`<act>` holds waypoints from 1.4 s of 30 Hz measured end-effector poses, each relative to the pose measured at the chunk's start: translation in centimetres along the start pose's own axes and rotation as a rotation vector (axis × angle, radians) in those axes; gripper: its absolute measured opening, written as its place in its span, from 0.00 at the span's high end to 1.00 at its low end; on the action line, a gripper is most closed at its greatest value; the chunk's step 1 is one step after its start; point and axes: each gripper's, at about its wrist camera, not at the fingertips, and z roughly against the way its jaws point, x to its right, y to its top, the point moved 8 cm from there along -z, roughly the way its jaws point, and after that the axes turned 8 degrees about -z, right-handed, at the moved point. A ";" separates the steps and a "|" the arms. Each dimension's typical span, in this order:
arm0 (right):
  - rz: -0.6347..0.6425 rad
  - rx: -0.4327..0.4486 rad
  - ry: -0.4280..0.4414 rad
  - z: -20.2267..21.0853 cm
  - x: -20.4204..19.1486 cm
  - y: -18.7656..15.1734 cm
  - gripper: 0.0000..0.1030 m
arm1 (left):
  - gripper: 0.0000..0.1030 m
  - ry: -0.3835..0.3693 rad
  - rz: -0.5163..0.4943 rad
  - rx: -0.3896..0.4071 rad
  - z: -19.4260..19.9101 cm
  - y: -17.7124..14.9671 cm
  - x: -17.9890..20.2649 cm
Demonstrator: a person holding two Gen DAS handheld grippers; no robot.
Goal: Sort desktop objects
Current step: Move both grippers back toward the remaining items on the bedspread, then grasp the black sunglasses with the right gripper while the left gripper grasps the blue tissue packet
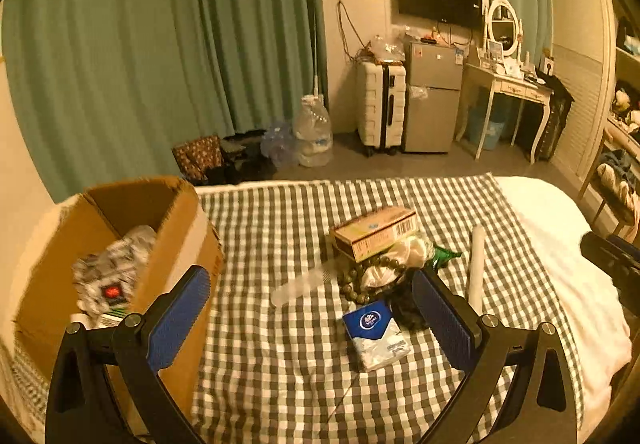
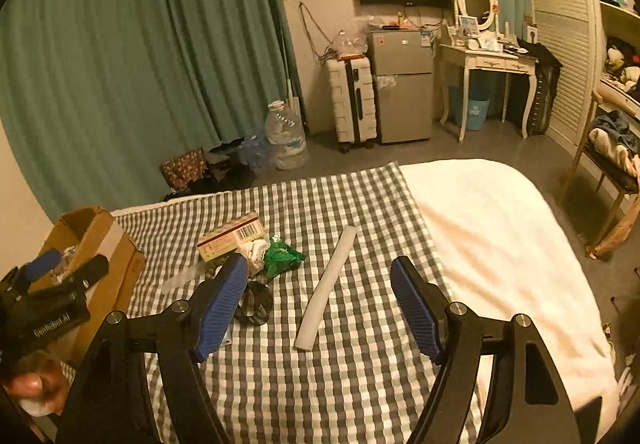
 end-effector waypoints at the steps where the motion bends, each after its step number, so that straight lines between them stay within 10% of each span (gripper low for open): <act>1: 0.016 -0.002 -0.018 -0.7 -0.1 -0.1 0.28 | 0.00 -0.011 0.000 -0.007 -0.6 -0.2 0.1; 23: 0.036 -0.164 0.156 -12.0 -2.4 -3.7 0.28 | 0.00 -0.064 -0.148 -0.184 -10.9 -8.1 4.4; 27: 0.043 -0.234 0.167 -14.2 -3.2 -5.2 0.45 | 0.00 -0.066 -0.084 -0.191 -11.4 -8.7 2.7; 42: 0.210 -0.305 0.175 -15.8 -6.3 -8.2 0.46 | 0.00 -0.223 0.049 -0.245 -12.0 -10.0 5.5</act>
